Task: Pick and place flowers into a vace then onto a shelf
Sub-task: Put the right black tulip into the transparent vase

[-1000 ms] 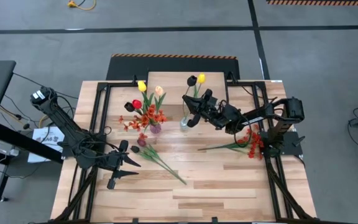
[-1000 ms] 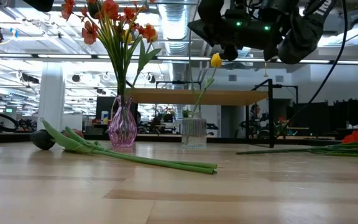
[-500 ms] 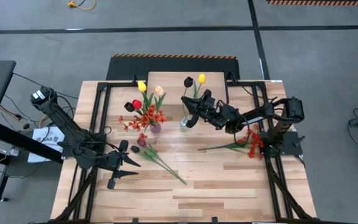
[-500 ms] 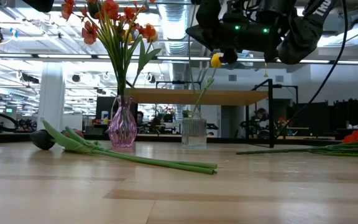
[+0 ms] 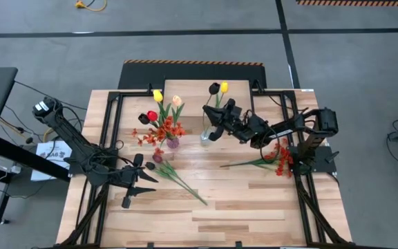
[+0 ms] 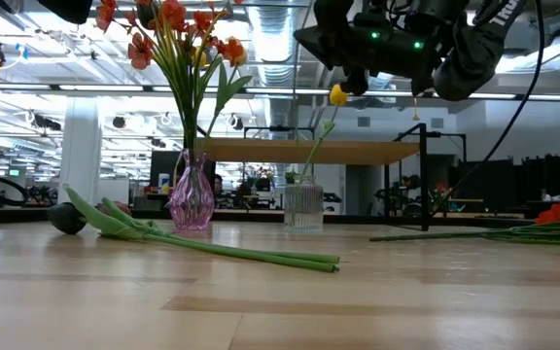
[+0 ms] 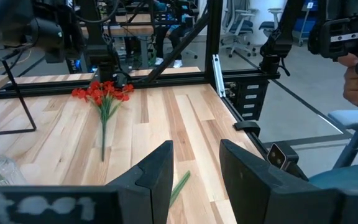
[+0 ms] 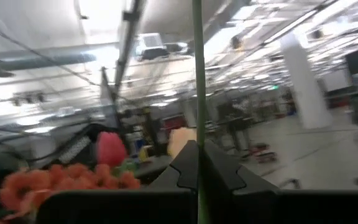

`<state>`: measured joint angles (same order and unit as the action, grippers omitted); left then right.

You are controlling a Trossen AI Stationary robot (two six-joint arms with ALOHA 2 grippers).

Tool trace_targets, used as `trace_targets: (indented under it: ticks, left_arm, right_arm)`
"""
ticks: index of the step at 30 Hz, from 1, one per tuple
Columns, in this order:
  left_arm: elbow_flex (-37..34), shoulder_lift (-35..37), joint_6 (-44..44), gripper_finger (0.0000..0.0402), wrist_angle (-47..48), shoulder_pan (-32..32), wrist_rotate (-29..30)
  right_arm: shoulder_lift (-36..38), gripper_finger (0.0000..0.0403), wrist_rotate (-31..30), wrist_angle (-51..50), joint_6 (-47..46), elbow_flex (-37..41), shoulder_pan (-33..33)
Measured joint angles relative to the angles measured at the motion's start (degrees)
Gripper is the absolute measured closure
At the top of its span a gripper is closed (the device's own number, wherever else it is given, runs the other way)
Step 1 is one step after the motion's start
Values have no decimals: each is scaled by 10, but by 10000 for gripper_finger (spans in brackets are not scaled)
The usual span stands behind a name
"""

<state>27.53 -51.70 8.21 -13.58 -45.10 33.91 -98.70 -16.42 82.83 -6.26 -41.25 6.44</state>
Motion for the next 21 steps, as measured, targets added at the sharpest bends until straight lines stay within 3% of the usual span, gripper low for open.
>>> trace_targets:
  ticks: [3, 21]
  left_arm:
    - [0, 0, 0, 283, 0, 0, 0]
    - [0, 0, 0, 283, 0, 0, 0]
  right_arm:
    - [0, 403, 42, 0, -25, 0, 16]
    - [0, 403, 34, -48, -23, 0, 12]
